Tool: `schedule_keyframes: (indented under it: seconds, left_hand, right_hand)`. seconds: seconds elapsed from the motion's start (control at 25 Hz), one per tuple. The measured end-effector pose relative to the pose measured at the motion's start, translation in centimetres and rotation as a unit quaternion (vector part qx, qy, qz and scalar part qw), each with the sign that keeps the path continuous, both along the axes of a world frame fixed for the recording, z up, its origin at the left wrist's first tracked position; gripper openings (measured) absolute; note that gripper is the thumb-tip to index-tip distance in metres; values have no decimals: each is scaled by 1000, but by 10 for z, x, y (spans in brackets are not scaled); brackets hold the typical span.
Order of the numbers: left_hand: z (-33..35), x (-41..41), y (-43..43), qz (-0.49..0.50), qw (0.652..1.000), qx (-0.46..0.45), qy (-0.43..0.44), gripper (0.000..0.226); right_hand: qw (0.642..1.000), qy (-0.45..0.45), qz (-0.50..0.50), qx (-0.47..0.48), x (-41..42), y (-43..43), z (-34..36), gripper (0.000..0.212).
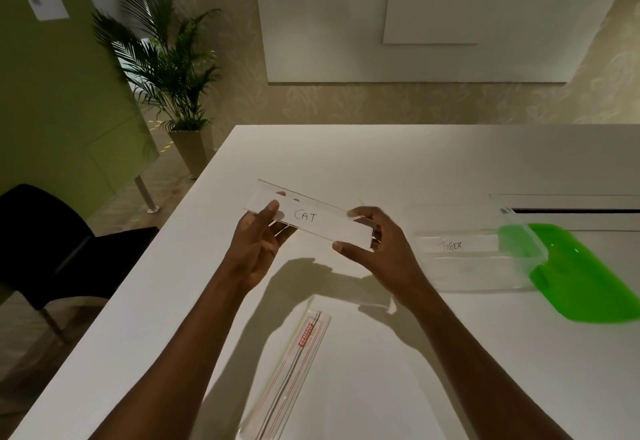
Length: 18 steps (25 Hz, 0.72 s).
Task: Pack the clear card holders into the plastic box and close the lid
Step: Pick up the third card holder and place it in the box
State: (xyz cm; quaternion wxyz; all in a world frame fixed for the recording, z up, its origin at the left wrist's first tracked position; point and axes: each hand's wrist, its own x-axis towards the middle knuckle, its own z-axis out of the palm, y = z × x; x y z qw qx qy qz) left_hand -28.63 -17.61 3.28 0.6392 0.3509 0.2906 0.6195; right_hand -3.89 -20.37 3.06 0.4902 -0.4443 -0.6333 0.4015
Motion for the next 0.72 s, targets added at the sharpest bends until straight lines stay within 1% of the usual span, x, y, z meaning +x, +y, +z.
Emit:
schedule_keyframes:
  seconds: [0.04,0.08,0.16,0.2,0.24,0.28,0.32,0.44,0.48,0.56,0.6,0.64,0.68,0.72]
  left_hand:
    - [1,5,-3,2,1000,7,-8,33]
    - [2,13,-8,0,1000,12,-29,38]
    - [4,32,-17,-5,997,18,-73,59]
    - [5,42,-20,-8,997,24,-79,64]
    - [5,53,-24,-14,997,31,-75,61]
    - [6,62,-27,-19,997,33,-67,54]
    - [7,70,-31,-28,997,28,-65,52]
    - [5,80,-36,-55,997,23,-57,70]
    - [4,81,-37,-69,996,37,-45,69]
    - [3,80,-37,-98,993,61,2,62]
    - [4,80,-37,-108,991,64,42,58]
    - [7,80,-36,-117,986,73,98,57]
    - [9,81,-34,-127,973,92,171,57]
    - [15,85,-32,-138,950,117,254,58]
  right_hand:
    - [999,42,-3,-4,6,0,1,59]
    - [997,81,-15,-2,10,-1,3,60]
    - [989,140,-52,3,14,-3,7,60]
    - [983,176,-59,-3,16,-3,9,61]
    - [976,207,-59,-8,19,-4,10,60]
    - [973,220,-63,-3,24,-5,12,56]
    - [973,217,-76,9,31,-5,13,50]
    - [978,180,-97,45,60,-3,18,33]
    - [980,165,-94,55,71,-2,20,30]
    - [985,131,-92,69,94,-1,26,27]
    - [986,117,-90,76,104,-2,30,27]
    - [987,105,-86,83,114,-3,33,27]
    - [988,91,-81,91,123,-3,36,27]
    - [989,77,-77,100,132,-4,38,25]
